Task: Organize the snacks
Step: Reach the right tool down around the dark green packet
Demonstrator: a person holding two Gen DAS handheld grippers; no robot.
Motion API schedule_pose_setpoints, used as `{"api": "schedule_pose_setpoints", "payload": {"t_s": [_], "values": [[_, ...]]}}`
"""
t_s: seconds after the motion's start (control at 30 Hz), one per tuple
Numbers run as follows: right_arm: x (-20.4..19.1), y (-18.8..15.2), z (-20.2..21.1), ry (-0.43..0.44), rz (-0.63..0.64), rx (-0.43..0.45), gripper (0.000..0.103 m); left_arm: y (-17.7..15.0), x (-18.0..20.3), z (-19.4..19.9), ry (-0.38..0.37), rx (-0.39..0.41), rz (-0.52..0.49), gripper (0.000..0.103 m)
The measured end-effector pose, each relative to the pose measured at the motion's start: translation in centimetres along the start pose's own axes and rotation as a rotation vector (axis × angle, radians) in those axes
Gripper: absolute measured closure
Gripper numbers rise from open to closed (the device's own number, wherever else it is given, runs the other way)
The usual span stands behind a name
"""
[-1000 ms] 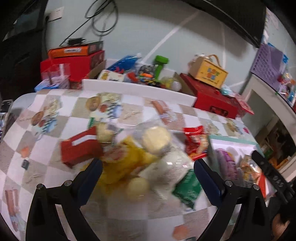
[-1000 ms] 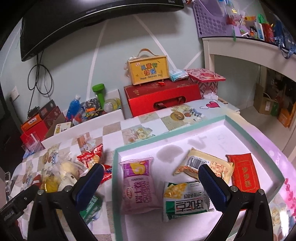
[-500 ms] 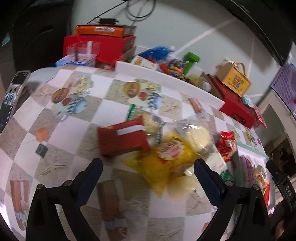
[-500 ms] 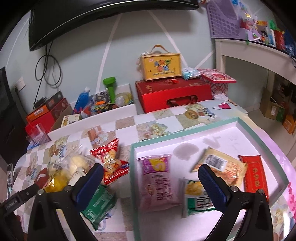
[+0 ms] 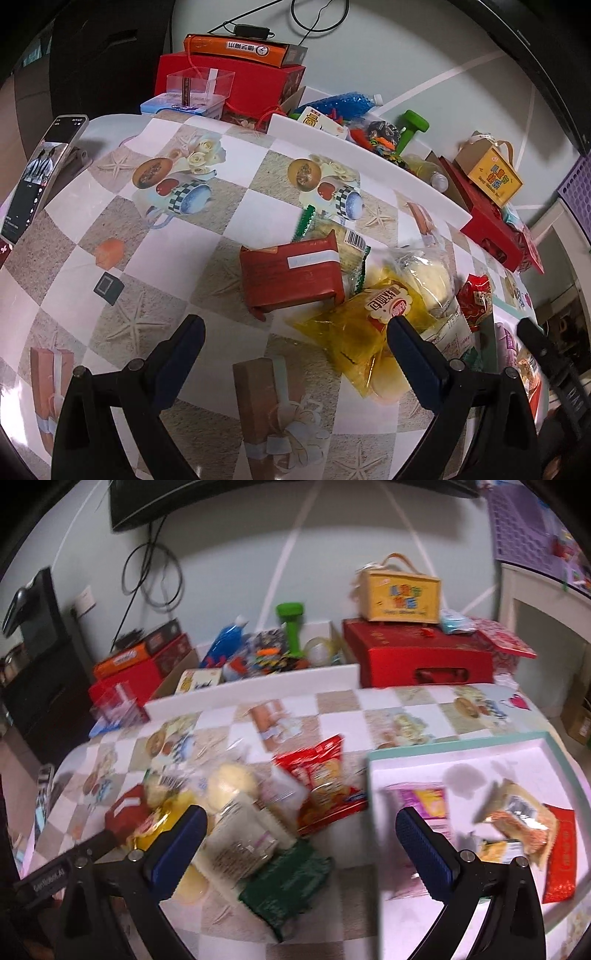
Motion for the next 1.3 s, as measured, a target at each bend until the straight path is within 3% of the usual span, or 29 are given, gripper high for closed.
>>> {"api": "schedule_pose_setpoints", "payload": {"t_s": [0.37, 0.57, 0.9, 1.3], "values": [[-1.0, -4.6, -2.3, 0.065, 0.030, -0.131, 0.000, -1.5, 2.0, -0.3, -0.027, -0.041, -0.036, 0.004], [-0.4, -5.2, -2.9, 0.065, 0.051, -0.137, 0.002, -2.2, 3.2, -0.2, -0.044, -0.054, -0.062, 0.004], [0.8, -4.9, -2.9, 0.044, 0.022, -0.131, 0.019, -2.7, 5.4, 0.1, -0.061, -0.052, -0.109, 0.005], [0.3, -5.3, -3.4, 0.043, 0.034, -0.145, 0.024, -3.7, 7.2, -0.3, -0.054, -0.063, -0.156, 0.005]]}}
Point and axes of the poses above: each gripper's, at about its wrist camera, not at the fingertips, and z roughly against the way its jaws point, x to its right, y to its top, the point moved 9 cm from there along -z, roughly the way its jaws point, and after that the axes turned 4 degrees about y, right-handed, at the moved point
